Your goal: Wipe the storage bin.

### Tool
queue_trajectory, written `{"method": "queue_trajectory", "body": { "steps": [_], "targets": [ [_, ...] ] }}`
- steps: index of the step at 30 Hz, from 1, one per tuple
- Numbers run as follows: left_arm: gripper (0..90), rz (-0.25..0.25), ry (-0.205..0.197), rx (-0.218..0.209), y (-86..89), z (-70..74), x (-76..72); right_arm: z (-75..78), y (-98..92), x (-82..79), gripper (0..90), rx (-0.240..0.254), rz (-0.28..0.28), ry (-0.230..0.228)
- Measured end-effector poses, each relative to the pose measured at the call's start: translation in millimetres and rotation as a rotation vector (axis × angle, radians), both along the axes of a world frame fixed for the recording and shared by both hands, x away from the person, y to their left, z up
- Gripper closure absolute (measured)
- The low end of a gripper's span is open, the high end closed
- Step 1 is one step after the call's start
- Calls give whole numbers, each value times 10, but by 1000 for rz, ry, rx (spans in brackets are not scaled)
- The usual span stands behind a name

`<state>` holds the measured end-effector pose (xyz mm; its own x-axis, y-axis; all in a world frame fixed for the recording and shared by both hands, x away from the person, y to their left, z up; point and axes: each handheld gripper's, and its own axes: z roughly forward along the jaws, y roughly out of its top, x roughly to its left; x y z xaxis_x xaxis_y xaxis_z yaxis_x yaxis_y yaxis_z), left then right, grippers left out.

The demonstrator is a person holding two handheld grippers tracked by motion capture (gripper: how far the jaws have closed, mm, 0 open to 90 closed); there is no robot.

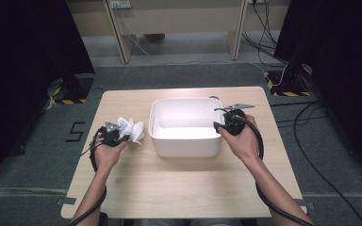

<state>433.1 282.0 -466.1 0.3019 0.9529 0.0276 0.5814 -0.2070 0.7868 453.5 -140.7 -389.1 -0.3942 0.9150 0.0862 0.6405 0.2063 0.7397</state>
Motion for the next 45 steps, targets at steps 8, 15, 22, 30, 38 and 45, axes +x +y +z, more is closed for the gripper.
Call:
{"method": "queue_trajectory", "body": {
  "steps": [8,15,22,30,38,45],
  "targets": [
    [764,-48,-62,0,-14,128,-415,16,1,-6,543,2,-2,-4],
    [764,-171,-87,-45,-256,194,-901,15,-9,-2,571,-6,-1,-12],
    [764,-278,-143,-49,-552,341,-1166,13,-11,-5,609,-23,0,-18],
    [764,-349,-196,-74,-790,394,-1144,-2,-13,-5,635,-33,0,-9],
    [763,-381,-215,-61,-906,391,-1057,-6,-17,-6,678,-43,3,-4],
    [763,-413,-217,-67,-979,389,-962,-14,1,-11,703,-60,8,-2]
  ]
}}
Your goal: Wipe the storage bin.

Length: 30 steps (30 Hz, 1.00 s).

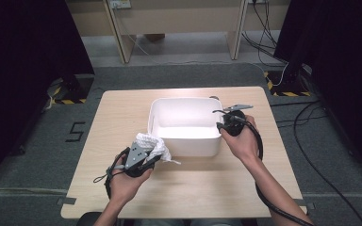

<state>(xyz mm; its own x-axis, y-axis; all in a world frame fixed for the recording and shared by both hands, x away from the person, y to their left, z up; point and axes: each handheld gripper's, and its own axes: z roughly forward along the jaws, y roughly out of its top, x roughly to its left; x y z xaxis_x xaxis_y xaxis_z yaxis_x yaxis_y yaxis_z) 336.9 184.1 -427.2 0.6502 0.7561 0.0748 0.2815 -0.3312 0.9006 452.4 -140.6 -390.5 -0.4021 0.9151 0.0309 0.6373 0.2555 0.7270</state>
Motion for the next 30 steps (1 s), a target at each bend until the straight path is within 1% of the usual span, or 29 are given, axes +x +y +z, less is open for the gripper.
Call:
{"method": "queue_trajectory", "body": {
  "steps": [3,4,5,9,14,20,21,25,27,30],
  "targets": [
    [763,-4,6,-1,-19,-13,31,-8,7,-4,706,-1,-4,4],
    [763,-5,5,-2,-25,-15,42,-14,12,-5,707,-7,-2,3],
    [763,-6,5,-1,-31,-15,51,-37,25,-6,709,-29,1,5],
    [763,-13,9,9,-46,-28,88,-45,35,-6,712,-41,5,8],
    [763,-14,22,14,-62,-86,133,-41,45,-12,713,-49,13,6],
    [762,2,36,32,-65,-171,170,-41,60,-13,711,-53,20,5],
    [762,5,39,28,-66,-188,176,-41,61,-13,711,-54,21,4],
    [763,13,44,34,-68,-227,191,-40,71,-17,711,-57,20,2],
    [763,16,48,44,-71,-252,200,-41,79,-20,711,-55,18,4],
    [763,20,57,55,-69,-300,224,-41,84,-19,710,-64,22,-2]
  ]
}}
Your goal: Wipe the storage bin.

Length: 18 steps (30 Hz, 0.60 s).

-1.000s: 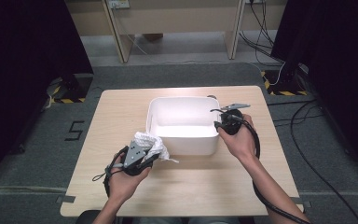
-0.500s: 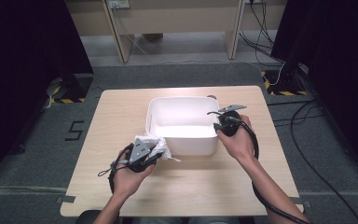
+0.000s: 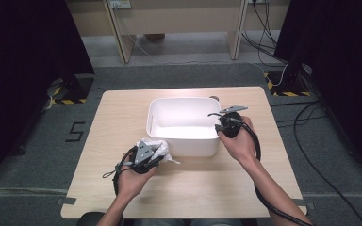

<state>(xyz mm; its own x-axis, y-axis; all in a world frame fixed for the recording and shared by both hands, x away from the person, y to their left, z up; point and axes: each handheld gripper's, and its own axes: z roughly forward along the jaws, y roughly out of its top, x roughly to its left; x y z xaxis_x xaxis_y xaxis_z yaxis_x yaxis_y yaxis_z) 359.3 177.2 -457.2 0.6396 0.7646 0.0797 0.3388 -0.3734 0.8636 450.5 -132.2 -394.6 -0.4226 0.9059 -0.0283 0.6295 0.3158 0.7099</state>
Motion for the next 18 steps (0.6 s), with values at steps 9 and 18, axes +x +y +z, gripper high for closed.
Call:
{"method": "queue_trajectory", "body": {
  "steps": [9,18],
  "targets": [
    [763,14,45,20,4,-173,68,2,27,-6,704,3,-2,3],
    [762,24,65,29,5,-242,86,1,39,-8,703,8,-8,4]
  ]
}}
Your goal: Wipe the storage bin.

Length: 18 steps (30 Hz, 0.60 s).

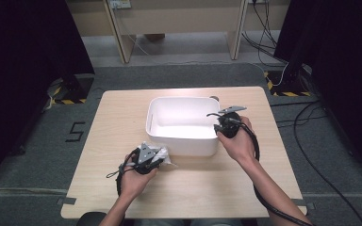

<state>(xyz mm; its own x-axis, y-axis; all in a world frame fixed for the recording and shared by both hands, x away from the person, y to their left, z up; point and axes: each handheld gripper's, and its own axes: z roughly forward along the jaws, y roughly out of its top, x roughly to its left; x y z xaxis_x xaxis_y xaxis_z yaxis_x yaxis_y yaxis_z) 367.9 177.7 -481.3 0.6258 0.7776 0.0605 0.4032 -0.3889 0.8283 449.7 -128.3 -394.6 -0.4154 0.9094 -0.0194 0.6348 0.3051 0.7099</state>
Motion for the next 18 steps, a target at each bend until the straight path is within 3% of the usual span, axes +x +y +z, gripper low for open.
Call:
{"method": "queue_trajectory", "body": {
  "steps": [6,18],
  "targets": [
    [762,3,2,-15,-17,51,-13,-5,26,-4,701,7,-2,-3],
    [760,11,-56,-30,-78,347,-65,-5,83,-22,695,-6,10,-13]
  ]
}}
